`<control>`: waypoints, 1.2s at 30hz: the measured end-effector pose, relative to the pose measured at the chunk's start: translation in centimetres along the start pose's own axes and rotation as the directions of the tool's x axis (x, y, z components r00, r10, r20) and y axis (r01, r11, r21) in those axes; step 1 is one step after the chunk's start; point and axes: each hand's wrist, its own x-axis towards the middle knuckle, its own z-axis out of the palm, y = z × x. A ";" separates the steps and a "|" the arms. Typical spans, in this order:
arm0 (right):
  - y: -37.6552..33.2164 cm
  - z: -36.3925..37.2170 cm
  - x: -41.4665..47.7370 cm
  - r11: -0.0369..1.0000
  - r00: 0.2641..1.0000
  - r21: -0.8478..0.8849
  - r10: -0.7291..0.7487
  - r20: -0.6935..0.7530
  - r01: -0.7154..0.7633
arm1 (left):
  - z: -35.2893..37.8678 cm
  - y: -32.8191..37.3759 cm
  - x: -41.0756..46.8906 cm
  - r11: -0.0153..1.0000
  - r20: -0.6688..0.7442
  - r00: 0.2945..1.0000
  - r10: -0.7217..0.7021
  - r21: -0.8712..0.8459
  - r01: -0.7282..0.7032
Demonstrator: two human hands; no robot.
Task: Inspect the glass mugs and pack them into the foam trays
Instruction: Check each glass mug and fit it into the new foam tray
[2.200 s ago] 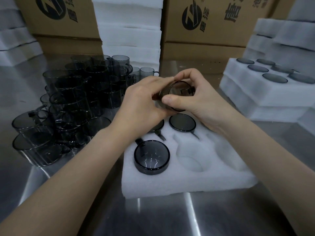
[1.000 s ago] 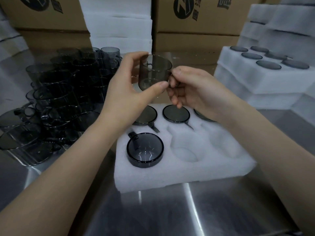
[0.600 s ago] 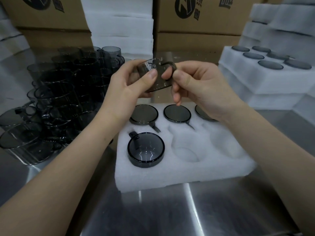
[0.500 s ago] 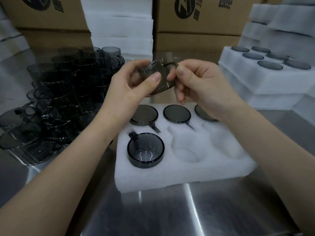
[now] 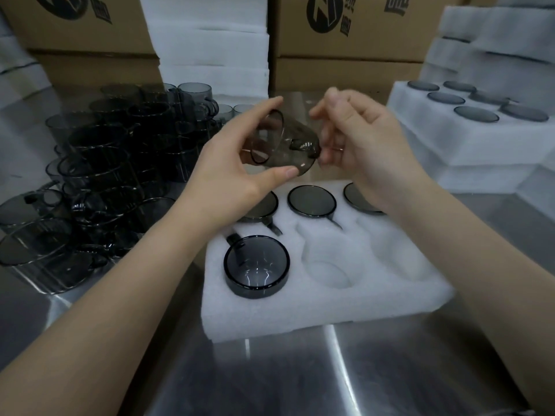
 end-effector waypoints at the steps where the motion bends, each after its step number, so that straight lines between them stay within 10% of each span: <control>1: 0.0 0.0 0.0 1.000 1.000 0.000 -0.016 0.018 0.016 | 0.0 0.0 0.0 1.000 0.012 1.000 0.013 -0.015 -0.013; 7: 0.4 0.1 -0.2 0.982 0.939 0.008 0.177 0.296 -0.187 | 0.0 0.2 -0.4 0.996 0.023 0.999 0.036 -0.079 -0.034; 19: -0.3 1.1 -1.1 0.997 0.996 -0.074 -0.024 0.082 0.030 | 1.5 2.3 -0.5 0.953 -0.085 0.991 0.099 0.296 -0.070; 30: -0.7 0.6 -0.5 0.974 0.986 0.155 0.164 0.037 -0.167 | 1.3 2.2 -0.9 0.896 -0.008 0.959 0.284 0.359 -0.262; 36: -0.3 0.1 0.2 0.888 0.920 0.293 0.276 0.277 -0.355 | 1.1 1.9 -0.8 0.897 0.051 0.931 0.362 0.252 -0.363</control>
